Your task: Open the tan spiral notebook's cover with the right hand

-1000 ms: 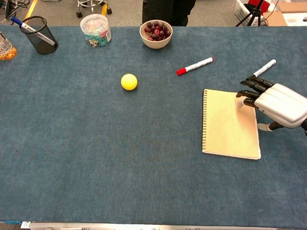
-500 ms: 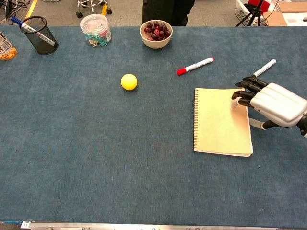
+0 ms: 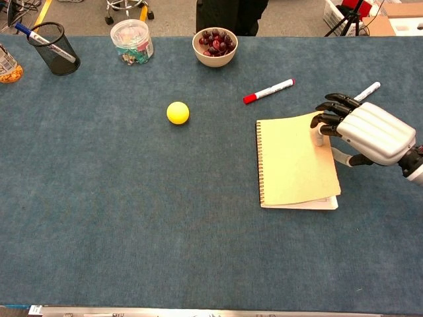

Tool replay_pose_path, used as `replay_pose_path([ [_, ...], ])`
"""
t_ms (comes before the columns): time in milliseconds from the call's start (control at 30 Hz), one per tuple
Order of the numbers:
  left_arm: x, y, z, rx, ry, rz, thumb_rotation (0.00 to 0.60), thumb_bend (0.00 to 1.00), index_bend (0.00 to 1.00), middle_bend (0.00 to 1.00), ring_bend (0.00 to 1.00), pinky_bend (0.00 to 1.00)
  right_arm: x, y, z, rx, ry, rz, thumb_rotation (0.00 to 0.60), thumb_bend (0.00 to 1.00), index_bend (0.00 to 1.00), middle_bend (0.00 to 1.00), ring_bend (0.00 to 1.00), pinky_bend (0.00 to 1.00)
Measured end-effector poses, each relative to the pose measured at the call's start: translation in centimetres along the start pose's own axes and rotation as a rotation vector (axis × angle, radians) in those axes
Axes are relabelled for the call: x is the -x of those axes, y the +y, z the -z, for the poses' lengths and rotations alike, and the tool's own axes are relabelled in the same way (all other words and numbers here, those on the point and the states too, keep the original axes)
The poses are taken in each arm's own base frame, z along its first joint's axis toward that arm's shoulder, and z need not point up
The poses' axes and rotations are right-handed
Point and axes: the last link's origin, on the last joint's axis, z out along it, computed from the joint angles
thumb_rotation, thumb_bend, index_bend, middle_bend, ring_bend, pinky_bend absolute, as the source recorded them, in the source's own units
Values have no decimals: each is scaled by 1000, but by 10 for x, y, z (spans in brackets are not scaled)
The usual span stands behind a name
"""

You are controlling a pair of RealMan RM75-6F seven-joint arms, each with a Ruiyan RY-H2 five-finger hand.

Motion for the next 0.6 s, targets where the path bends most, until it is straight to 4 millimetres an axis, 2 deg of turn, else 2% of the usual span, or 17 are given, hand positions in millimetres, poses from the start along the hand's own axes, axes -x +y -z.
replay_pose_path([
  [300, -1, -2, 1, -7, 0, 1, 600, 484, 131, 71, 19, 27, 2, -4, -10, 8, 2, -15, 600, 414, 534, 343, 167, 110],
  [600, -2, -3, 2, -9, 2, 5, 600, 483, 132, 71, 19, 27, 2, -12, -19, 19, 14, -31, 600, 448, 721, 398, 225, 150],
])
